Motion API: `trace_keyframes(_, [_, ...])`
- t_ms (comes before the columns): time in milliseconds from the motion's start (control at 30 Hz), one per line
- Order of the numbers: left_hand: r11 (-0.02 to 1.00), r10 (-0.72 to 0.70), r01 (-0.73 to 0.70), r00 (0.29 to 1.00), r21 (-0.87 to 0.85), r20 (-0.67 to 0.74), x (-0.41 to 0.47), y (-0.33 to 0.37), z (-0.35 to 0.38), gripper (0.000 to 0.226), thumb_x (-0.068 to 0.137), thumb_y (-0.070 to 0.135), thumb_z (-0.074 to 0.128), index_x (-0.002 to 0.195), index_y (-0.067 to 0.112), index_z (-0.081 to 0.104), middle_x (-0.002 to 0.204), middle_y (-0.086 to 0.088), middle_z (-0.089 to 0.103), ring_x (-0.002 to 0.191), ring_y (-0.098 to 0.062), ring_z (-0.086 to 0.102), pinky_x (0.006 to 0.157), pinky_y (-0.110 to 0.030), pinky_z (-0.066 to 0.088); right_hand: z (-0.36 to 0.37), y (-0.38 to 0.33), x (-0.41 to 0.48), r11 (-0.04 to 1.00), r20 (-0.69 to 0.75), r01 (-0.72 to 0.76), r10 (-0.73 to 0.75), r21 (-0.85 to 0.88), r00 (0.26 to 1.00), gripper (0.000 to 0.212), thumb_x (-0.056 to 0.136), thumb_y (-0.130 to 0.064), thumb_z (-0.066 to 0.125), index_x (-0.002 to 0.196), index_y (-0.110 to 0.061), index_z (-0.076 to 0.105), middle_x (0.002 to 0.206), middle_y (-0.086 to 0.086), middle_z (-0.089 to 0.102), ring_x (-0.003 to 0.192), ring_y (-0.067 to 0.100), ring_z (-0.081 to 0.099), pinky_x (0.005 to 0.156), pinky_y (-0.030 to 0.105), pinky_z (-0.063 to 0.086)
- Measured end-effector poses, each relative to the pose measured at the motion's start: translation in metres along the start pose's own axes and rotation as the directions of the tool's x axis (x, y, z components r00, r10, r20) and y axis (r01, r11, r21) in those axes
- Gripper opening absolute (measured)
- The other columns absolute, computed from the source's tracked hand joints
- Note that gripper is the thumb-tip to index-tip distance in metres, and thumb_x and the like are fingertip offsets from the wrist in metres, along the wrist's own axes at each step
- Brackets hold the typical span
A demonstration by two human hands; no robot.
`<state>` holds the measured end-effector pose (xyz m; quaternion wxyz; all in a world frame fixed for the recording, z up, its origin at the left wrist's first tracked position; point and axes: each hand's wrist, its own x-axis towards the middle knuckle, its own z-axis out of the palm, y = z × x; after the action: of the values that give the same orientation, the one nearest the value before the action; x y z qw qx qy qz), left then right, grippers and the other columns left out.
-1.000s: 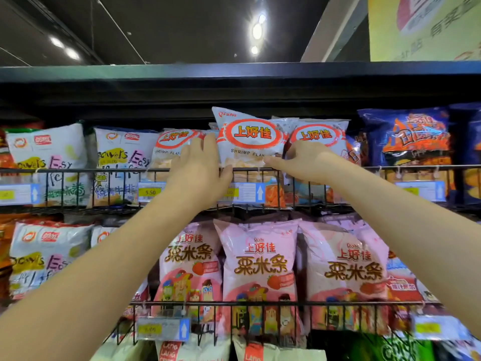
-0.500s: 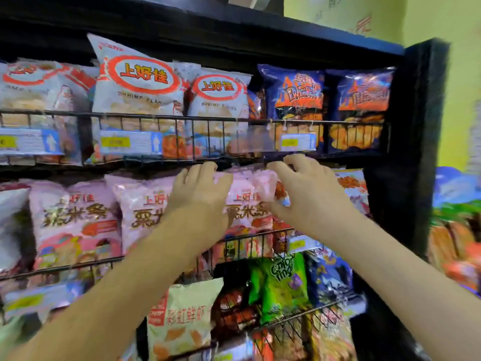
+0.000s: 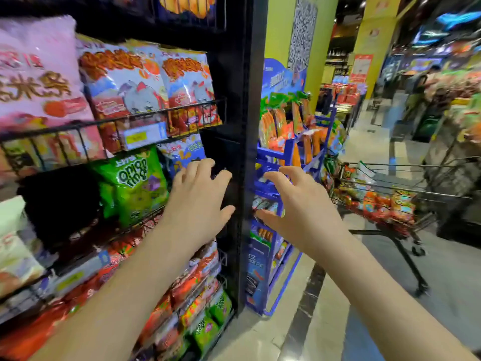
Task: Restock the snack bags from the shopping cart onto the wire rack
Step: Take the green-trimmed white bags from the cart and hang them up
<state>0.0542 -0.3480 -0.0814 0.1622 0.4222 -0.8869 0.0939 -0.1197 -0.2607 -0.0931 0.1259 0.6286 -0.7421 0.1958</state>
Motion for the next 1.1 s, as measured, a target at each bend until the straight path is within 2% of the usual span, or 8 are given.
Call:
trace_keyframes(167, [0.977, 0.168, -0.156, 0.984, -0.146, 0.068, 0.028, 0.092, 0.037, 0.064, 0.096, 0.052, 0.063, 0.151, 0.027, 0.039, 0.157, -0.006, 0.028, 0.148, -0.03, 0.026, 0.118, -0.044, 0.028, -0.001, 0.089, -0.05, 0.985, 0.005, -0.168, 0.168, -0.04, 0.986, 0.069, 0.083, -0.047, 0.078, 0.142, -0.021, 0.053, 0.144, 0.011, 0.05, 0.129, 0.034, 0.053, 0.102, 0.046, 0.048])
trace_keyframes(267, [0.963, 0.239, -0.227, 0.968, -0.143, 0.072, 0.051, 0.149, 0.053, 0.062, 0.095, 0.049, 0.064, 0.148, 0.025, 0.042, 0.155, -0.008, 0.031, 0.147, -0.031, 0.027, 0.116, -0.046, 0.03, -0.005, 0.152, -0.075, 0.969, 0.016, -0.246, 0.247, -0.031, 0.969, 0.072, 0.083, -0.048, 0.079, 0.144, -0.019, 0.053, 0.141, 0.01, 0.052, 0.127, 0.035, 0.054, 0.099, 0.047, 0.05])
trace_keyframes(633, [0.895, 0.432, -0.421, 0.9, -0.149, 0.056, 0.153, 0.357, 0.112, 0.062, 0.091, 0.05, 0.069, 0.143, 0.022, 0.05, 0.145, -0.009, 0.041, 0.139, -0.032, 0.037, 0.108, -0.045, 0.039, -0.027, 0.373, -0.114, 0.923, 0.004, -0.385, 0.385, 0.011, 0.923, 0.063, 0.089, -0.048, 0.072, 0.143, -0.025, 0.052, 0.142, 0.001, 0.053, 0.13, 0.024, 0.052, 0.105, 0.04, 0.047])
trace_keyframes(1000, [0.868, 0.484, -0.457, 0.866, -0.196, 0.124, 0.261, 0.449, 0.187, 0.063, 0.093, 0.051, 0.068, 0.146, 0.025, 0.046, 0.153, -0.008, 0.035, 0.144, -0.03, 0.031, 0.112, -0.044, 0.036, 0.004, 0.511, -0.068, 0.867, 0.075, -0.492, 0.487, 0.079, 0.87, 0.062, 0.093, -0.046, 0.068, 0.148, -0.026, 0.047, 0.146, -0.001, 0.047, 0.134, 0.02, 0.048, 0.109, 0.045, 0.045])
trace_keyframes(1100, [0.852, 0.511, -0.48, 0.85, -0.208, 0.131, 0.301, 0.464, 0.216, 0.065, 0.093, 0.052, 0.067, 0.148, 0.026, 0.045, 0.154, -0.007, 0.035, 0.144, -0.029, 0.031, 0.114, -0.044, 0.036, 0.027, 0.543, -0.045, 0.855, 0.077, -0.514, 0.509, 0.068, 0.857, 0.062, 0.093, -0.045, 0.069, 0.148, -0.025, 0.048, 0.146, -0.002, 0.046, 0.133, 0.019, 0.048, 0.11, 0.04, 0.043])
